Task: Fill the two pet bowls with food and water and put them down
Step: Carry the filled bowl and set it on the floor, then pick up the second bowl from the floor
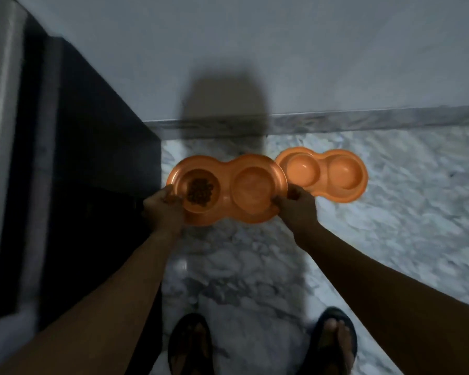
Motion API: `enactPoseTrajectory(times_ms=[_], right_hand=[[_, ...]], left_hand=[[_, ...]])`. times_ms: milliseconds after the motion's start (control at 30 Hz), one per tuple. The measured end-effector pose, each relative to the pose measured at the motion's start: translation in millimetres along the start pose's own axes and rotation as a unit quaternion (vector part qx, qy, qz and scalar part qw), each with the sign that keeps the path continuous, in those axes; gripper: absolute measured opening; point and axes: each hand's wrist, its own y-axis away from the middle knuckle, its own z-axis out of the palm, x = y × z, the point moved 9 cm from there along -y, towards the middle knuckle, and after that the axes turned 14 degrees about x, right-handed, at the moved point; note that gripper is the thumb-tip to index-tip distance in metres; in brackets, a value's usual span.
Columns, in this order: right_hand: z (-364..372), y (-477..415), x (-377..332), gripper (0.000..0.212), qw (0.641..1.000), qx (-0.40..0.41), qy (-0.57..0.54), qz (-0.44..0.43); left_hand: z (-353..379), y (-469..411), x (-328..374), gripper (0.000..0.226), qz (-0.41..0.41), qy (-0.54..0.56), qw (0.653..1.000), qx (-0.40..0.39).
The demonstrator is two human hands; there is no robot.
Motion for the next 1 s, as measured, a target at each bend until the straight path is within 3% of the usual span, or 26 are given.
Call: enactPoseTrajectory(times_ms=[67,100,167,267,433,533,600,667,767,1000], right_hand=[[27,-27,21,0.067,0.999,-0.006,0.029,-0.015],[38,-33,27,0.067,0.999,-0.011,0.042,-0.016],[53,-37,27,0.053,0.997,-0.012,0.068,-0.018],[69,-47,28,0.023,0.995,-0.013,0.091,-0.034],[86,-60,30,0.03,0.991,0.002,0.114,-0.064],[90,-60,30,0.035,0.988,0.023,0.133,-0.074],[88,-55,29,0.048,0.988,0.023,0.137,-0.066],[80,-49,29,0.061,0.989,0.025,0.135,-0.057],[57,-46,21,0.063,0.989,0.035,0.122,-0.081],[-44,-92,17,0.052,0.986,0.126,0.097,-0.047]], left_hand=[[21,-23,-28,0.03,-0.018,0.011,1.0,0.013],[29,-32,-40,0.036,-0.025,0.008,1.0,0.017],[43,-50,-61,0.042,-0.03,0.0,0.999,0.018],[51,-56,-64,0.03,-0.03,-0.017,0.999,0.013],[63,-66,-68,0.048,-0.045,-0.031,0.998,0.003],[64,-61,-62,0.045,-0.045,-0.052,0.998,-0.008],[61,-50,-48,0.04,-0.007,-0.08,0.997,-0.002],[63,-31,-22,0.032,0.109,-0.121,0.987,0.005],[85,7,7,0.022,0.216,-0.132,0.967,-0.025],[184,111,55,0.066,0.248,-0.157,0.943,-0.159]])
